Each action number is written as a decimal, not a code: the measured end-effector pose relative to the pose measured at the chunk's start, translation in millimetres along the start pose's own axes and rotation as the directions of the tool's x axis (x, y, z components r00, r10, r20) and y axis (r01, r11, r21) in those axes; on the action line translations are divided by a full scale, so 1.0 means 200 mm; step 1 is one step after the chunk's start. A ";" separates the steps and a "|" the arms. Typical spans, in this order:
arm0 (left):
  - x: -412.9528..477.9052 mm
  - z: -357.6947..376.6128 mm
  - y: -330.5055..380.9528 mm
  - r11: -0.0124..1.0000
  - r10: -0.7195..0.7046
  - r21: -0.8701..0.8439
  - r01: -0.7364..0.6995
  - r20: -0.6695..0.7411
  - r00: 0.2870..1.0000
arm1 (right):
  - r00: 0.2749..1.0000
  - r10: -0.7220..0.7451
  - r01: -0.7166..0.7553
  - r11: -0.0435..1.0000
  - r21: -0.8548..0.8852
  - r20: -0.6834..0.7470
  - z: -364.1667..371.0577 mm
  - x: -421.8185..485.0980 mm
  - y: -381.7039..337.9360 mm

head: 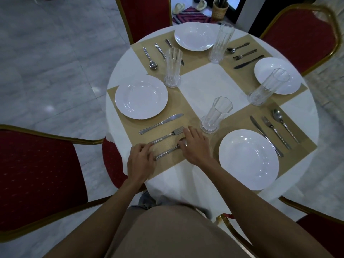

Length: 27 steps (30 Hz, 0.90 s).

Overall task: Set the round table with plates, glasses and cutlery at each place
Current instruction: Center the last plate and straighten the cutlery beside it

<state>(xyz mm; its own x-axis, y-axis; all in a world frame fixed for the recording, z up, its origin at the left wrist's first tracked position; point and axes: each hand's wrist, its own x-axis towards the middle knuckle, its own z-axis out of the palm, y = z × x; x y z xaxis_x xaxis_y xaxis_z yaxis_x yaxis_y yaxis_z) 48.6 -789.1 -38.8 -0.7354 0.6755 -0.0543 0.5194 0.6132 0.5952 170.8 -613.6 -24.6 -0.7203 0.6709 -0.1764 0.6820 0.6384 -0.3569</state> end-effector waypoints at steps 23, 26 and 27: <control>0.09 0.07 -0.17 0.868 0.135 0.381 -0.319 0.436 0.890 | 0.945 -0.050 0.144 0.951 -0.275 0.323 0.08 0.07 -0.12; 0.09 0.07 -0.16 0.874 0.128 0.375 -0.308 0.434 0.892 | 0.942 -0.055 0.151 0.950 -0.272 0.331 0.09 0.07 -0.13; 0.09 0.07 -0.16 0.877 0.126 0.372 -0.304 0.432 0.893 | 0.940 -0.059 0.157 0.950 -0.270 0.336 0.09 0.06 -0.13</control>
<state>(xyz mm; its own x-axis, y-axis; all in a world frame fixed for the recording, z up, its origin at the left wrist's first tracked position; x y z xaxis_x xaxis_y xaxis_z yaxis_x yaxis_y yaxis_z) 25.1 -791.4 -71.0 -0.4031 0.8575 -0.3197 0.8410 0.4848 0.2401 141.7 -628.3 -33.8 -0.7600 0.4657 -0.4533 0.5694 0.8134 -0.1189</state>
